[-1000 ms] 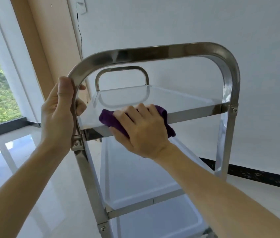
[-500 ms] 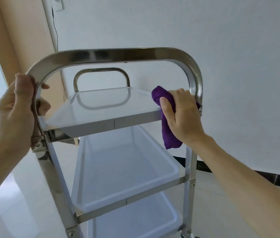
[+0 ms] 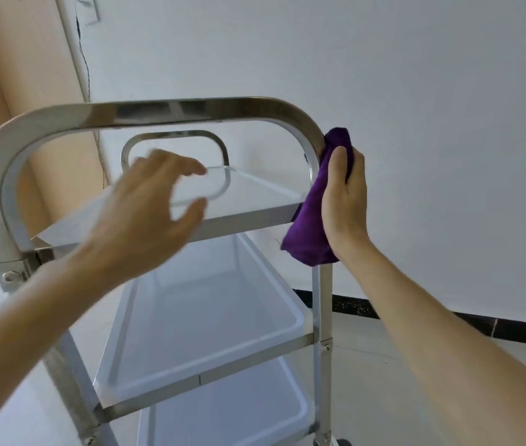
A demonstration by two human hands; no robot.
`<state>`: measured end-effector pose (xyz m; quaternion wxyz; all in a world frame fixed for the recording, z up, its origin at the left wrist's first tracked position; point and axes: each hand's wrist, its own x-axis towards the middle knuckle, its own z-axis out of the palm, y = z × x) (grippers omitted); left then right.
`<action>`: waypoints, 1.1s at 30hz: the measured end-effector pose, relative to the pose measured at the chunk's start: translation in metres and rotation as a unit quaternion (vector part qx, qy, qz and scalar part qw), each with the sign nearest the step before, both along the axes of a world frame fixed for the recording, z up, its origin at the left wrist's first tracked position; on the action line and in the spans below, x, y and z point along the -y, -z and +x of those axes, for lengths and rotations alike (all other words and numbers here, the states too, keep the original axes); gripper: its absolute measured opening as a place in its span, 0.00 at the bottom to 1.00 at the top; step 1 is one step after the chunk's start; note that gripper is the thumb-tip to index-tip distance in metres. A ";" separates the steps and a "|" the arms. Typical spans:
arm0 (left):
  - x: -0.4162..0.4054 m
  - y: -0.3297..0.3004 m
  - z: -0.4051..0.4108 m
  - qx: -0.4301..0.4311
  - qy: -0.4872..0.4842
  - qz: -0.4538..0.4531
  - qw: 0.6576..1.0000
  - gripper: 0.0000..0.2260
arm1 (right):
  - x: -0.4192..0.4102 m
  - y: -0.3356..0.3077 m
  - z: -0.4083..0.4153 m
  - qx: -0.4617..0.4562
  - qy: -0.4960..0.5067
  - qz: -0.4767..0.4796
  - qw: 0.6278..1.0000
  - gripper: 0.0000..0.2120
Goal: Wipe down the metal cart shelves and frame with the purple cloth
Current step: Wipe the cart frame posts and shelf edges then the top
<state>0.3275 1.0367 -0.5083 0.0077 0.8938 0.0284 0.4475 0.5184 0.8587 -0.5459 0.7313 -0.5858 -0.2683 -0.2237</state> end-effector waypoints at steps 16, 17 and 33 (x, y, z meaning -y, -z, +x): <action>0.017 0.066 0.059 -0.014 -0.152 0.124 0.981 0.17 | -0.018 0.195 -0.016 -0.082 0.090 -0.063 0.991 0.30; 0.016 0.066 0.059 -0.012 -0.153 0.127 0.980 0.16 | -0.017 0.199 -0.018 -0.091 0.085 -0.063 0.990 0.30; 0.023 0.074 0.056 0.015 -0.139 0.084 0.987 0.16 | -0.011 0.190 -0.022 -0.082 0.084 -0.086 0.989 0.29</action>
